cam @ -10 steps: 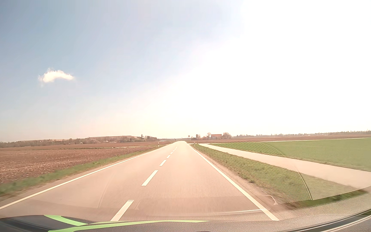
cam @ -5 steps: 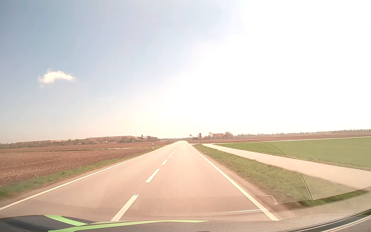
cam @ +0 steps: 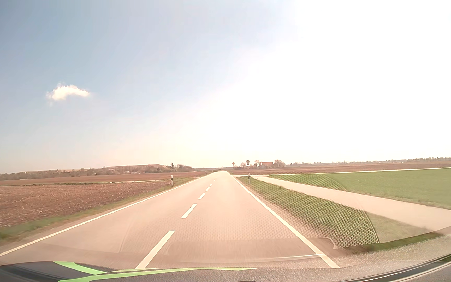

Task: Follow the waypoints while adhering to traffic rules and regulations

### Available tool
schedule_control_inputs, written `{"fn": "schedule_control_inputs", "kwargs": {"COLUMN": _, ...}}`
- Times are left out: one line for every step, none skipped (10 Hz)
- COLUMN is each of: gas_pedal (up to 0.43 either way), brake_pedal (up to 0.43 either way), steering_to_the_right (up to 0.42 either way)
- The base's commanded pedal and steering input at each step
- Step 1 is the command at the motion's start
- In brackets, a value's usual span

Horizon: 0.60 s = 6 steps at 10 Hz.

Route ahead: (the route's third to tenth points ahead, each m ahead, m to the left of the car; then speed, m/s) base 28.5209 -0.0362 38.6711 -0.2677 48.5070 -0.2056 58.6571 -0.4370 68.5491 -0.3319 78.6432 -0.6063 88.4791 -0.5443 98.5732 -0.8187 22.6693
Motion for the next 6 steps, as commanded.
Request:
{"fn": "schedule_control_inputs", "kwargs": {"gas_pedal": 0.268, "brake_pedal": 0.000, "steering_to_the_right": -0.003}}
{"fn": "schedule_control_inputs", "kwargs": {"gas_pedal": 0.268, "brake_pedal": 0.000, "steering_to_the_right": -0.003}}
{"fn": "schedule_control_inputs", "kwargs": {"gas_pedal": 0.268, "brake_pedal": 0.000, "steering_to_the_right": -0.003}}
{"fn": "schedule_control_inputs", "kwargs": {"gas_pedal": 0.268, "brake_pedal": 0.000, "steering_to_the_right": -0.003}}
{"fn": "schedule_control_inputs", "kwargs": {"gas_pedal": 0.268, "brake_pedal": 0.000, "steering_to_the_right": -0.003}}
{"fn": "schedule_control_inputs", "kwargs": {"gas_pedal": 0.268, "brake_pedal": 0.000, "steering_to_the_right": -0.003}}
